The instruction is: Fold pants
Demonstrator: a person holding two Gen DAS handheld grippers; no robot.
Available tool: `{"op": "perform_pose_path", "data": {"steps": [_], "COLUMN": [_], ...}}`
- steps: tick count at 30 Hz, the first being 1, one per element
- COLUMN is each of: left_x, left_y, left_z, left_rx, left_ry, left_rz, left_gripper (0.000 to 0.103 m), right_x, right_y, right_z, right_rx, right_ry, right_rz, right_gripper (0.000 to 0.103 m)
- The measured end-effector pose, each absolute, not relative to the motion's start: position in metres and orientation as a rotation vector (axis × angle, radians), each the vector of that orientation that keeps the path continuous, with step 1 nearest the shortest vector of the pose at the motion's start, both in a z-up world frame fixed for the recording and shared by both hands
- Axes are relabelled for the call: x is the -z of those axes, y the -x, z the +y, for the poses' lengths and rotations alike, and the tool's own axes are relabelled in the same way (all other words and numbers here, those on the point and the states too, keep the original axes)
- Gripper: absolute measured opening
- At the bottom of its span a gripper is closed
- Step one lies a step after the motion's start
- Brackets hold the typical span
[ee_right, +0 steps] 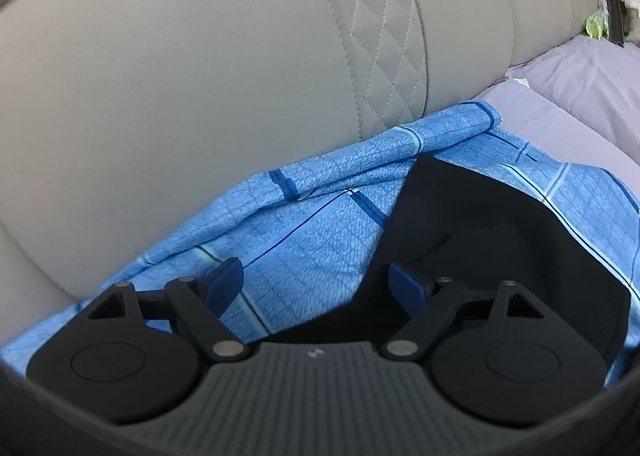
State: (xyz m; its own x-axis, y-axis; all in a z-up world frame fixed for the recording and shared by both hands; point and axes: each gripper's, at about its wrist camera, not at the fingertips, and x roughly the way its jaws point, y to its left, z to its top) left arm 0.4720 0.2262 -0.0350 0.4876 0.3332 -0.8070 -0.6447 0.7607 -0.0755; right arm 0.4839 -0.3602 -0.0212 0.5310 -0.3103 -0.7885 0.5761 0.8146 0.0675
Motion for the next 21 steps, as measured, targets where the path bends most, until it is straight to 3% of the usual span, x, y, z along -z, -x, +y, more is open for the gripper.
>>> {"op": "perform_pose_path", "data": {"steps": [7, 14, 16, 18, 21], "left_x": [0.041, 0.043, 0.043, 0.043, 0.041], "left_y": [-0.475, -0.475, -0.475, -0.475, -0.474], "left_z": [0.223, 0.217, 0.216, 0.218, 0.22], "left_rx": [-0.611, -0.606, -0.604, -0.601, -0.592], "left_ry": [0.366, 0.326, 0.322, 0.327, 0.347], "left_rz": [0.878, 0.889, 0.892, 0.893, 0.893], "left_gripper": [0.103, 0.103, 0.103, 0.103, 0.103], "right_x": [0.03, 0.029, 0.028, 0.022, 0.014], "right_y": [-0.498, -0.482, -0.483, -0.482, -0.477], "right_z": [-0.341, -0.347, -0.346, -0.346, -0.353], "right_rx": [0.72, 0.85, 0.827, 0.83, 0.804], "right_ry": [-0.196, -0.231, -0.194, -0.18, -0.229], "right_rz": [0.924, 0.898, 0.907, 0.917, 0.911], "right_gripper": [0.082, 0.077, 0.044, 0.018, 0.01]}}
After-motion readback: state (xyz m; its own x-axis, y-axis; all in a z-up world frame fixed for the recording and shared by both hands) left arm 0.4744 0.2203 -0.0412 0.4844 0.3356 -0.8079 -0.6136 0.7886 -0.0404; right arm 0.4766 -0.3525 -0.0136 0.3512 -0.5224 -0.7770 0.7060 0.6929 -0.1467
